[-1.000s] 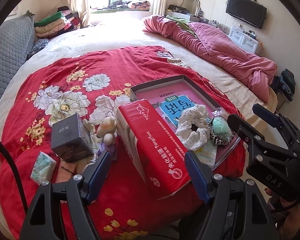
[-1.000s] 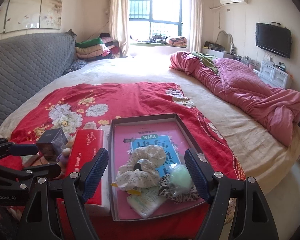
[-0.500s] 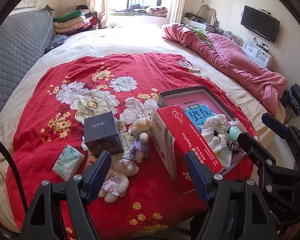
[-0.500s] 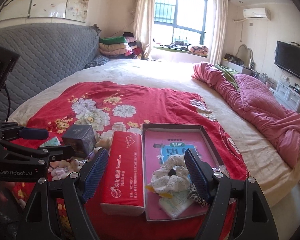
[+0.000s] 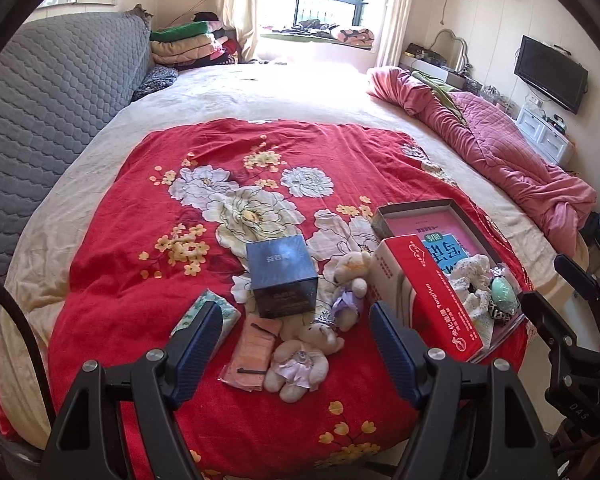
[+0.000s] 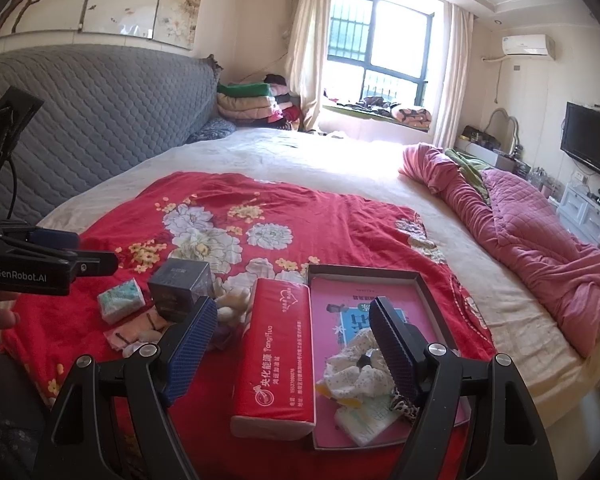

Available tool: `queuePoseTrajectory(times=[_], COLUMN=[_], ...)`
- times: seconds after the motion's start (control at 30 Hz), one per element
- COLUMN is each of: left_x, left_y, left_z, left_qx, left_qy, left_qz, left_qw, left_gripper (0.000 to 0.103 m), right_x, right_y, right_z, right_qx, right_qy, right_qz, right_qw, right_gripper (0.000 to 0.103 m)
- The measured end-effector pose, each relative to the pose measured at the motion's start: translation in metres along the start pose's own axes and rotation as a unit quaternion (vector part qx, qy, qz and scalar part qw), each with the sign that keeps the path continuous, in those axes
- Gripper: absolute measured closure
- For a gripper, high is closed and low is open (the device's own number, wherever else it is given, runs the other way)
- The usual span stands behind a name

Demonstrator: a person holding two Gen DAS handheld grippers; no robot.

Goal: Organize soft objects
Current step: 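Reach both open tools toward the pink mask packet and the plush bear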

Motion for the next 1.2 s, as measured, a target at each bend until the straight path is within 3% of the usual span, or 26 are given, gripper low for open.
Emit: queuePoseTrajectory(times=[0.4,0.67,0.97,1.2], left_x=[-0.031,-0.052,-0.078,-0.086], left_y=[-0.003,-0.014,-0.033,-0.046], left_z=[0.007,-0.010,-0.040,-0.059], left_qx=[-0.001,-0.027,-0.060,-0.082], left_qy=[0.013,0.025,0.036,0.023], left_qz=[0.019,0.031,0.047,0.050], left_qw=[0.9997,0.9988,0.9964,0.9951], left_gripper=[0.028,0.027,0.028,0.028], right_x=[-0.015,-0.040,-0.067,-0.087], right_y=[0.011,0.014,0.005,-0.003], right_z=[0.002,-0.005,-0.026,-0.049], right_qx=[0.008,0.002,-0.026,-0.058], right_qy=[0.022,0.056,0.078,0.088], right_qz=[0.017,0.041,0.063,0.071], right_qw=[1.000,0.998,0.995,0.992], right_gripper=[0.023,0.023,0.023,0.023])
Point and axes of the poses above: each gripper's, at about its wrist camera, not at the fingertips, and z roughly against the way its jaws point, x to its right, y to its top, the point moved 2 cm from there along -z, roughly the way its jaws point, and after that the axes turned 11 degrees about z, right-handed, at the moved point
